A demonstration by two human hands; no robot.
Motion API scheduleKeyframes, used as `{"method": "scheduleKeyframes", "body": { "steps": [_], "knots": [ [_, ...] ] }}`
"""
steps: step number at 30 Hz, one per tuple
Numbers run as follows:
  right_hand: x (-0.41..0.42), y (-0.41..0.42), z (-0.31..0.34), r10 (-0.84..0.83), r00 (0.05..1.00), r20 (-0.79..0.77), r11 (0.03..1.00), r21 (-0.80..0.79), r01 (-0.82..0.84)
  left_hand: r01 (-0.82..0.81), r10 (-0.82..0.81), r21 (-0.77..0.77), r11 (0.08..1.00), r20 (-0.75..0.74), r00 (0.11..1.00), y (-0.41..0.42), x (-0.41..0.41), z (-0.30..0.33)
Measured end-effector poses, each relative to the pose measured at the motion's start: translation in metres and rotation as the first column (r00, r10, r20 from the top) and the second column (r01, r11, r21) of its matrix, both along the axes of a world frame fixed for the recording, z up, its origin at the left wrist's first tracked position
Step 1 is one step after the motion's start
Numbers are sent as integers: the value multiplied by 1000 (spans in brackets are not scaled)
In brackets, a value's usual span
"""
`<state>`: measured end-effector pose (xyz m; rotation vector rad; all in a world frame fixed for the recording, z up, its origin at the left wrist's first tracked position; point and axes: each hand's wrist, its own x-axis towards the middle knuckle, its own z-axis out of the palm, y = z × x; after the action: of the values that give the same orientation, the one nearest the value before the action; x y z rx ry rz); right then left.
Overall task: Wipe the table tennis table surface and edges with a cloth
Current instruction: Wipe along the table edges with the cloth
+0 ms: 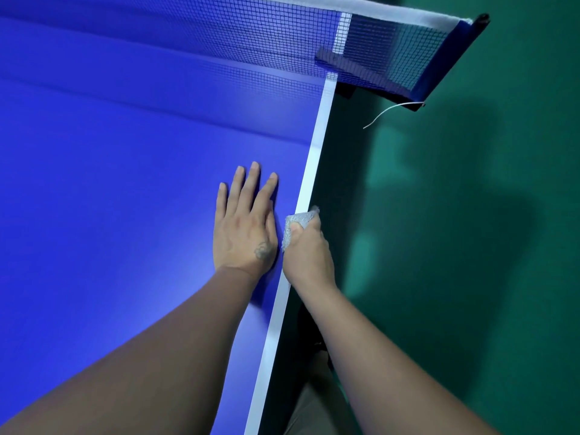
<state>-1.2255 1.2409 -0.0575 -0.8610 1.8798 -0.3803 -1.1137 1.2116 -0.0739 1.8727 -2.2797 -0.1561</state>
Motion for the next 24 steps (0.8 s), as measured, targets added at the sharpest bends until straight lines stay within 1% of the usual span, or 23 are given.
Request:
{"method": "scheduleKeyframes", "body": {
  "steps": [5, 9, 13, 15, 19, 21, 24],
  "knots": [
    [-7, -25, 3, -22, 1000, -20, 999, -27, 21, -3, 2, 17, 1000, 14, 1000, -1, -3, 2],
    [-24, -76, -8, -63, 997, -48, 998, -25, 62, 8, -9, 31, 999, 30, 999, 0, -2, 3],
    [-41, -124, -11, -115, 993, -5, 993, -31, 115, 2, -3, 44, 999, 38, 999, 0, -2, 3],
    [-44, -120, -4, -78, 997, -13, 997, -21, 78, -5, 2, 45, 999, 47, 999, 0, -3, 4],
    [-36, -77, 8, 15, 999, -36, 999, -36, -16, -18, 16, 55, 998, 41, 999, -1, -6, 4],
    [-30, -64, 10, 13, 1000, -25, 1000, -26, -13, -36, 34, 55, 998, 32, 999, -2, -8, 5],
    [-26, -66, 13, -4, 1000, -27, 1000, -27, 3, -38, 36, 49, 998, 36, 999, -3, -9, 4]
  ]
}}
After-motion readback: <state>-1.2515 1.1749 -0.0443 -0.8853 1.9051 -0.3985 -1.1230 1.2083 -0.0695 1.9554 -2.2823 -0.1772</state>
